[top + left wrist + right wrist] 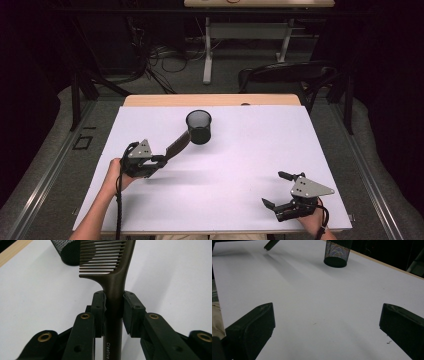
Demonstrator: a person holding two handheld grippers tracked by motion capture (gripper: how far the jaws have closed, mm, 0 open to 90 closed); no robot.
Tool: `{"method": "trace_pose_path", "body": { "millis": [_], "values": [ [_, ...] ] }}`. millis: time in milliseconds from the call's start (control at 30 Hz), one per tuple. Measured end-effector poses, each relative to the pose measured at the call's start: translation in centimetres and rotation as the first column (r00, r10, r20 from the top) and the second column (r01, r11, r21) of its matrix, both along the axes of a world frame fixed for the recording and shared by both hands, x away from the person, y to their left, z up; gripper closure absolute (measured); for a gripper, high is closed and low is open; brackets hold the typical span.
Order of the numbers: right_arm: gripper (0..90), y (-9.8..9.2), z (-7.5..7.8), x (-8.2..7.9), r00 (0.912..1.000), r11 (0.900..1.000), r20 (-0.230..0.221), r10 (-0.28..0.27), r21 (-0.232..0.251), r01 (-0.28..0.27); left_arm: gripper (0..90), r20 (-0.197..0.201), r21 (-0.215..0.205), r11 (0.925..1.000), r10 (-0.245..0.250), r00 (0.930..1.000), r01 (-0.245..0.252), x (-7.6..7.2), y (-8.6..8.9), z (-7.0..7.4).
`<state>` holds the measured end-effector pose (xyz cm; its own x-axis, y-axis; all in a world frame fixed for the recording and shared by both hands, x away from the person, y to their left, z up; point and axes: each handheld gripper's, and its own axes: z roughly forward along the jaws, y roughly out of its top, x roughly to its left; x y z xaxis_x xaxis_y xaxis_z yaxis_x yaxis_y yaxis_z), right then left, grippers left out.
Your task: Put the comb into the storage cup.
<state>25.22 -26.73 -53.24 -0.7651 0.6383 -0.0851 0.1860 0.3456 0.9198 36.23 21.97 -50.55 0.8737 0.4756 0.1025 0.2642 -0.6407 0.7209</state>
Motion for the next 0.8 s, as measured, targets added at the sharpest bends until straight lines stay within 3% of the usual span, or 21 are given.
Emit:
{"method": "trace_pose_path", "body": {
  "millis": [200, 400, 800],
  "values": [
    [0.0, 0.07, -0.06, 0.18, 1.0, 1.0, -0.007, 0.0, 0.002, 0.0, 72.7, 0.009, -0.004, 1.0, 0.0, 1.0, 0.0, -0.3, -0.23, -0.28],
    [0.0, -0.06, -0.07, 0.23, 1.0, 1.0, -0.008, -0.001, 0.0, 0.001, 72.7, 0.022, -0.044, 0.9988, 0.023, 0.9995, -0.022, -0.42, 0.05, -0.09],
    [0.0, 0.1, -0.07, 0.4, 0.9998, 1.0, -0.005, -0.019, -0.005, 0.019, 72.6, 0.03, -0.083, 0.996, 0.035, 0.9989, -0.033, -1.02, -0.29, 0.35]
  ]
}}
